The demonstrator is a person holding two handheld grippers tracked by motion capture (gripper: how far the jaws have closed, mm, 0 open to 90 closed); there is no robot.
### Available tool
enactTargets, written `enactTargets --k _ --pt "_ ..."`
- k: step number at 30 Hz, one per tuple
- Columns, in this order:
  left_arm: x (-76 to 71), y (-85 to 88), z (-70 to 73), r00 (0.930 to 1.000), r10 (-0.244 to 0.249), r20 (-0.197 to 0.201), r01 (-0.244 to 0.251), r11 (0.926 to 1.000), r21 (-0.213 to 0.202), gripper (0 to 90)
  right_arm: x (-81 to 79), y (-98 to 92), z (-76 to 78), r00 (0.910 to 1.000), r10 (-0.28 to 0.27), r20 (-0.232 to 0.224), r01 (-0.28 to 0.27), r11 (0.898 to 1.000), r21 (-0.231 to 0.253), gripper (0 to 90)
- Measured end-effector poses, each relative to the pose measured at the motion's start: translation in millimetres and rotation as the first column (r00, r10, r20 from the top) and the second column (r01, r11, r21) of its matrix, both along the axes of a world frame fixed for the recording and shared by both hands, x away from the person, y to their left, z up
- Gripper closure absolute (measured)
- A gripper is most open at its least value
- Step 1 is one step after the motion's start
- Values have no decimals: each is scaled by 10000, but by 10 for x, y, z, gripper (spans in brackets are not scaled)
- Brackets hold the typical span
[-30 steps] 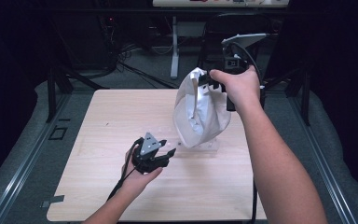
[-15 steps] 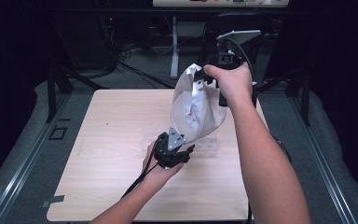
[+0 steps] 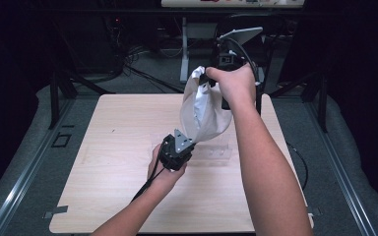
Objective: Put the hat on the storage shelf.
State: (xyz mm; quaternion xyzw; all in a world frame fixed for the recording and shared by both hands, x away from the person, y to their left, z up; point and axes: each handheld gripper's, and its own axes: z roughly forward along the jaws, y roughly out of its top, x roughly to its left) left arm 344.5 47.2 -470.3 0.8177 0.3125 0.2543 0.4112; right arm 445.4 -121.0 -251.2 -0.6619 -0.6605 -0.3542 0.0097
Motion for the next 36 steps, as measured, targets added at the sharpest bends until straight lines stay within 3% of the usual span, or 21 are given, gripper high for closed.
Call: enactTargets --k 7,11,17,19,20,21,22,26,33,36 --pt "59 105 25 9972 -645 -388 622 9965 -562 836 16 73 11 10000 -39 39 40 9994 -347 815" --pt "131 177 7 9913 -1065 -771 991 9906 -942 845 50 68 -31 9999 -135 -40 133 9990 -420 817" --pt "174 215 -48 9859 -1326 -1017 1219 9869 -1057 848 68 79 -92 9998 -60 -178 51 9987 -512 818" --pt "192 236 -71 9830 -1463 -1111 1335 9843 -1154 849 73 93 -111 9998 -83 -199 73 9987 -497 817" --pt "221 264 -97 9771 -1722 -1247 1556 9788 -1330 849 77 107 -138 9997 -39 -238 27 9987 -501 817" --pt "221 264 -97 9771 -1722 -1247 1556 9788 -1330 849 77 107 -138 9997 -39 -238 27 9987 -501 817" --pt "250 296 -123 9723 -1911 -1349 1721 9750 -1403 849 79 121 -166 9996 -27 -265 13 9988 -498 818" --pt "286 337 -156 9670 -2083 -1466 1855 9703 -1551 849 89 145 -199 9994 15 -332 -32 9987 -518 818" --pt "298 398 -173 9650 -2067 -1615 1821 9710 -1547 850 99 199 -221 9992 143 -366 -160 9988 -466 818" --pt "276 446 -197 9712 -1736 -1629 1469 9755 -1637 856 98 229 -235 9989 252 -384 -270 9985 -478 817"
